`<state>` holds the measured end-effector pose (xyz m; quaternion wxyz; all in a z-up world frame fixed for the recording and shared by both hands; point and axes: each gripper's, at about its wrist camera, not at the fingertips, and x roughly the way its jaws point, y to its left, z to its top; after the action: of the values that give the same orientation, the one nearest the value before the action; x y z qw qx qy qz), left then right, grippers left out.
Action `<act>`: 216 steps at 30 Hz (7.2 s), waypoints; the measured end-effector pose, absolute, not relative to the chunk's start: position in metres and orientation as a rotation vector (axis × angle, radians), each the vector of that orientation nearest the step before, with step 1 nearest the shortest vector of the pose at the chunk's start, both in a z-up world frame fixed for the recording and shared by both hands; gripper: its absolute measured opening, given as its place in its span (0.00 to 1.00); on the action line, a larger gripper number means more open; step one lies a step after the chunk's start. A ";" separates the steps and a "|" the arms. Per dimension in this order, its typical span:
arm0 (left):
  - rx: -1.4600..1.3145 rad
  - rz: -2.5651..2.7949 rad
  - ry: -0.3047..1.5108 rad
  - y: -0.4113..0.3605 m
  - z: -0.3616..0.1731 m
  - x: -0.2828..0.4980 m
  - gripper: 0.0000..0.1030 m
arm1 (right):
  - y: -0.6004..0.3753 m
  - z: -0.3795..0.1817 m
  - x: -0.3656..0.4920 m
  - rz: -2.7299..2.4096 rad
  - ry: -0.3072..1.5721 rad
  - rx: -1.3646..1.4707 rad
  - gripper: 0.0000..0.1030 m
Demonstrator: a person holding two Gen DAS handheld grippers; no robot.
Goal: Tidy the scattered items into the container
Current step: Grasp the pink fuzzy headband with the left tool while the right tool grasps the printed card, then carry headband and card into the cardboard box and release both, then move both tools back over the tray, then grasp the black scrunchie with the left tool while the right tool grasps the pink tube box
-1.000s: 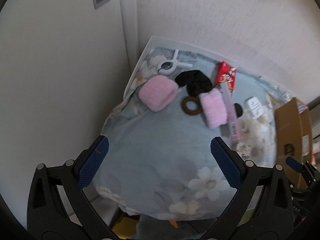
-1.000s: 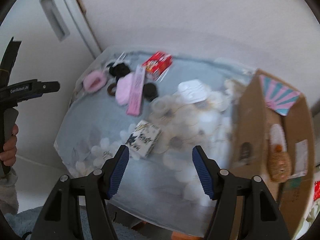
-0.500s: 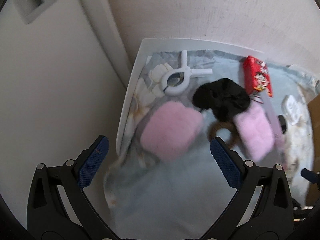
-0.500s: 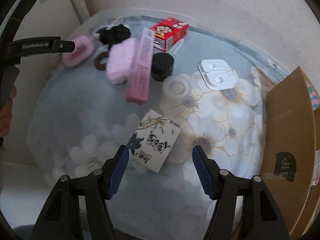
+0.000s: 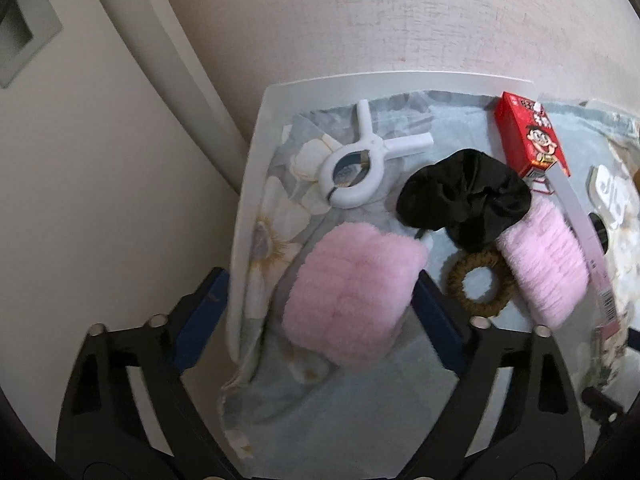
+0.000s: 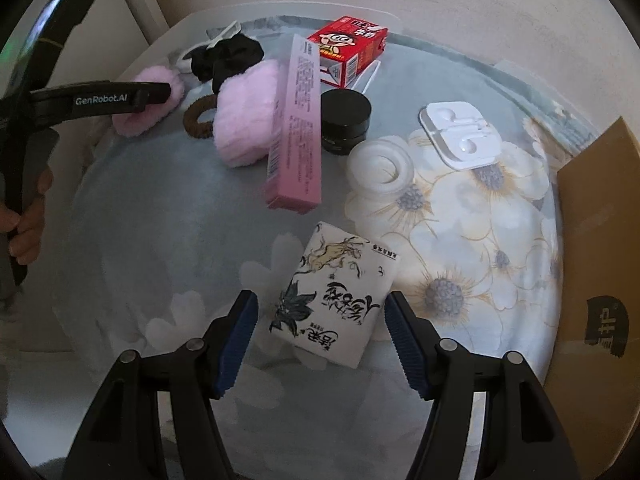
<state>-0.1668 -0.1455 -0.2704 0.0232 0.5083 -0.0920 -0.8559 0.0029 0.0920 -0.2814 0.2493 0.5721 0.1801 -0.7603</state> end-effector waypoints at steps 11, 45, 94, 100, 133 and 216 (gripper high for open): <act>1.380 -2.575 -0.474 -0.149 -0.270 -0.156 0.20 | 0.092 -0.286 -0.006 -2.098 0.489 1.582 0.46; 1.178 -2.719 -0.343 -0.118 -0.175 -0.101 0.13 | 0.114 -0.230 -0.002 -2.169 0.426 1.451 0.46; 1.940 -3.135 -0.866 0.302 -0.182 -0.087 0.13 | 0.388 -0.176 -0.002 -2.576 -0.058 1.609 0.46; 1.993 -3.049 -0.920 0.308 -0.210 -0.087 0.13 | 0.390 -0.188 -0.001 -2.548 -0.045 1.639 0.46; 1.793 -3.224 -0.612 0.271 -0.129 -0.080 0.99 | 0.394 -0.169 0.017 -2.578 -0.123 1.525 0.61; 1.889 -2.487 0.286 -0.105 -0.278 -0.230 0.99 | 0.071 -0.258 -0.060 -1.788 0.225 1.414 0.61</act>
<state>-0.2304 -0.1054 -0.2783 0.0027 0.6023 0.0913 -0.7930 -0.0595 0.0708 -0.2578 0.4127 0.5624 0.0896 -0.7109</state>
